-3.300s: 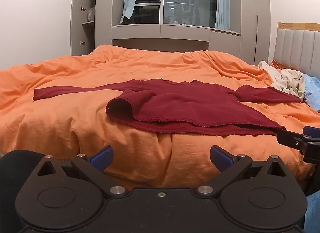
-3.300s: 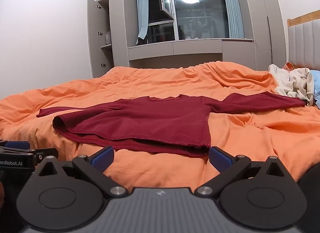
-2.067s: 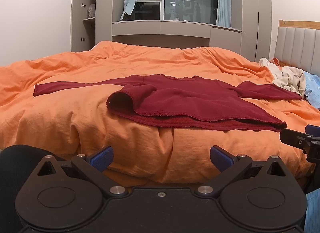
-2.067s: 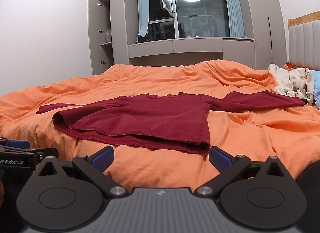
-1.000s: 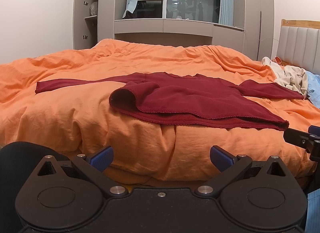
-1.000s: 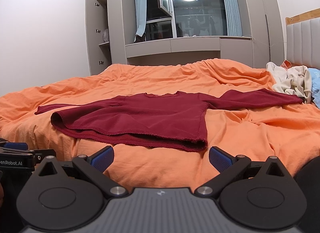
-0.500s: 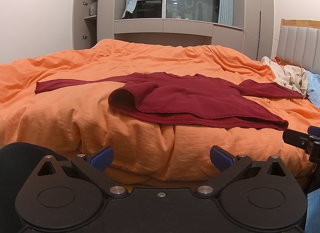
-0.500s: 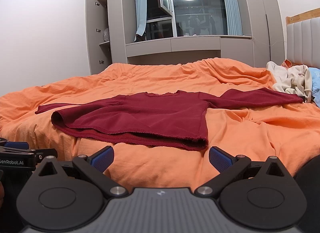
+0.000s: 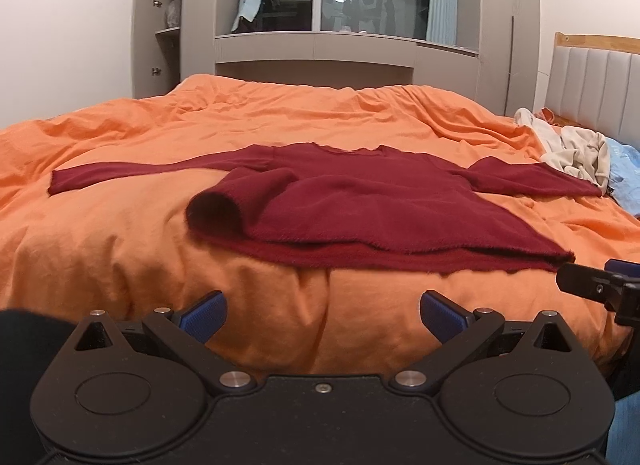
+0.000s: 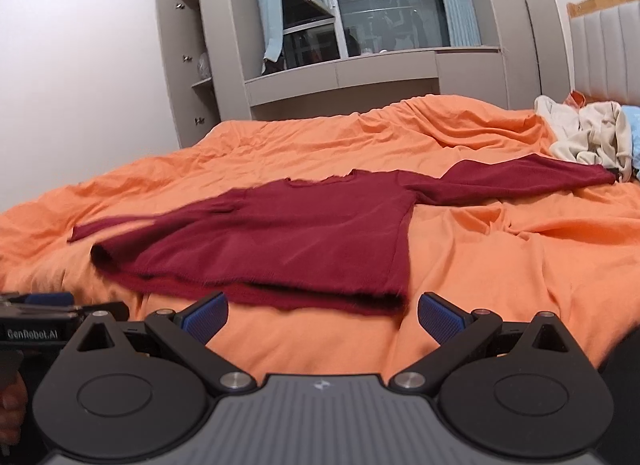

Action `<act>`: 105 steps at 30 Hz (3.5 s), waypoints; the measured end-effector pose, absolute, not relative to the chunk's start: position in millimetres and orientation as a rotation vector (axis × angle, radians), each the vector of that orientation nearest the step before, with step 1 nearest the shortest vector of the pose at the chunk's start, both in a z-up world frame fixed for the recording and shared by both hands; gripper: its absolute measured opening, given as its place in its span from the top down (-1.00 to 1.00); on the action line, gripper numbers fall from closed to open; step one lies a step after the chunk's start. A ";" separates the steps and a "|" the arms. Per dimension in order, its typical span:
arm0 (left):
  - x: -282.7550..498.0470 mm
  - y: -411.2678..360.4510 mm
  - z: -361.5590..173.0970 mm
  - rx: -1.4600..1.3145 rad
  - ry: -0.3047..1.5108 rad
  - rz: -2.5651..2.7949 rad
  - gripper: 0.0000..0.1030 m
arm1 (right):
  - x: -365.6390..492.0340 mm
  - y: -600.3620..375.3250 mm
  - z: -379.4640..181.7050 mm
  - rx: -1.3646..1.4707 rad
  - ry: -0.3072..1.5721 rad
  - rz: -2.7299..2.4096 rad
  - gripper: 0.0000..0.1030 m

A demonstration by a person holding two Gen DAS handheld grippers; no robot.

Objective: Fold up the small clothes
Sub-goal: 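Reach the right gripper to a sleeve cuff and close on it, then carry the held sleeve with the right gripper across the shirt body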

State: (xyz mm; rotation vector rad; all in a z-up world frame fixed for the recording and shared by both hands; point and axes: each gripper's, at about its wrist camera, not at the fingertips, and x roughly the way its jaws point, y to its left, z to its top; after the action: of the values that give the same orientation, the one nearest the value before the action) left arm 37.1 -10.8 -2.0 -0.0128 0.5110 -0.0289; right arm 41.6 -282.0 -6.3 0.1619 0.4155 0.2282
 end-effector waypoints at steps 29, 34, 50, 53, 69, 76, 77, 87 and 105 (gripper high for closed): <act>305.2 -85.8 39.8 0.045 0.569 -0.145 -0.99 | 274.0 -431.2 30.9 0.227 0.375 -0.209 -1.00; 332.7 -80.3 17.9 0.043 0.579 -0.128 -0.99 | 304.7 -466.5 25.9 0.249 0.286 -0.257 -1.00; 374.1 -75.9 -12.9 -0.021 0.684 -0.121 -0.99 | 369.4 -581.3 -40.4 0.482 0.351 -0.446 -1.00; 376.9 -74.1 -16.9 -0.035 0.708 -0.120 -0.99 | 365.0 -597.9 -48.3 0.547 0.304 -0.497 -1.00; 378.2 -78.3 -29.9 -0.037 0.771 -0.153 -0.99 | 360.3 -647.7 -81.7 0.763 0.200 -0.577 0.12; 378.9 -74.5 -27.4 -0.057 0.768 -0.147 -0.99 | 360.7 -640.2 -70.4 0.675 0.189 -0.567 0.87; 378.6 -73.4 -26.2 -0.060 0.763 -0.146 -0.99 | 361.2 -637.6 -67.4 0.655 0.186 -0.560 0.88; 380.4 -46.5 -5.2 -0.101 0.708 -0.085 -0.99 | 368.7 -577.6 -2.0 0.473 0.139 -0.390 0.90; 386.2 38.2 34.6 -0.265 0.617 0.174 -0.99 | 444.7 -338.2 81.3 0.154 0.178 0.092 0.90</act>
State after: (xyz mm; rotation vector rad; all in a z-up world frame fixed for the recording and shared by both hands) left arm 386.2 38.2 34.6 -0.2647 0.6167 0.1735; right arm 444.7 -338.2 81.3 0.1535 0.1781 0.0922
